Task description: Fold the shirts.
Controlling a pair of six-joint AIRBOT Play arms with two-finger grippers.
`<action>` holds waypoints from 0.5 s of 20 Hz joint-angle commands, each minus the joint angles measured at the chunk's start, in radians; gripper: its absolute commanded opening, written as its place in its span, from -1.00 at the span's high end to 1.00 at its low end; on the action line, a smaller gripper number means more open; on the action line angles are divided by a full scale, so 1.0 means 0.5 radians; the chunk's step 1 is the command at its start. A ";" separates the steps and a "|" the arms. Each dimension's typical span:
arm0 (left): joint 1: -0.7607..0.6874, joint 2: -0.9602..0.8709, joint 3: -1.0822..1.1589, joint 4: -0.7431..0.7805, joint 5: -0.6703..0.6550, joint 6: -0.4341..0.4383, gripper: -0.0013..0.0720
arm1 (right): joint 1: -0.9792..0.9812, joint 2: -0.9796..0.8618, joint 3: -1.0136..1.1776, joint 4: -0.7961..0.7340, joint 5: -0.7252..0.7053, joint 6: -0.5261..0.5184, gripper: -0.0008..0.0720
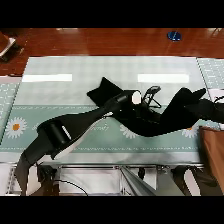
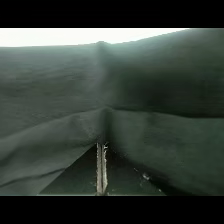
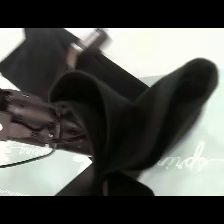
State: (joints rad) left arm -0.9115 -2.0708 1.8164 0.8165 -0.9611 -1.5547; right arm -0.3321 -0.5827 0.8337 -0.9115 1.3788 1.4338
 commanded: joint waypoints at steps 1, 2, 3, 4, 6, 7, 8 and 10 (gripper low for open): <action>0.089 -0.016 0.064 -0.077 -0.081 0.002 0.91 | -0.001 0.018 -0.003 0.040 -0.002 0.007 0.90; 0.220 0.019 0.063 -0.076 -0.118 0.001 0.91 | -0.001 0.018 -0.003 0.068 -0.003 0.006 0.90; 0.358 0.060 0.063 -0.072 -0.160 -0.005 0.91 | -0.001 0.014 -0.003 0.111 -0.005 0.005 0.90; 0.505 0.112 0.063 -0.063 -0.210 -0.007 0.91 | 0.002 0.006 -0.003 0.158 -0.015 0.001 0.90; 0.807 0.269 0.056 -0.018 -0.316 -0.006 0.91 | 0.099 -0.059 0.026 0.207 -0.074 -0.003 0.90; 0.948 0.379 0.034 0.048 -0.356 -0.005 0.91 | 0.189 -0.116 0.054 0.213 -0.122 -0.002 0.90; 1.070 0.513 -0.018 0.130 -0.377 -0.004 0.91 | 0.304 -0.187 0.084 0.220 -0.196 0.005 0.90; 1.250 0.840 -0.230 0.331 -0.380 0.005 0.91 | 0.589 -0.409 0.186 0.219 -0.397 0.020 0.90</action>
State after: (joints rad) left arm -0.4335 -1.8198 1.7855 0.8734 -1.1049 -1.5566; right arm -0.1764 -0.6853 0.8791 -0.8219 1.2922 1.4372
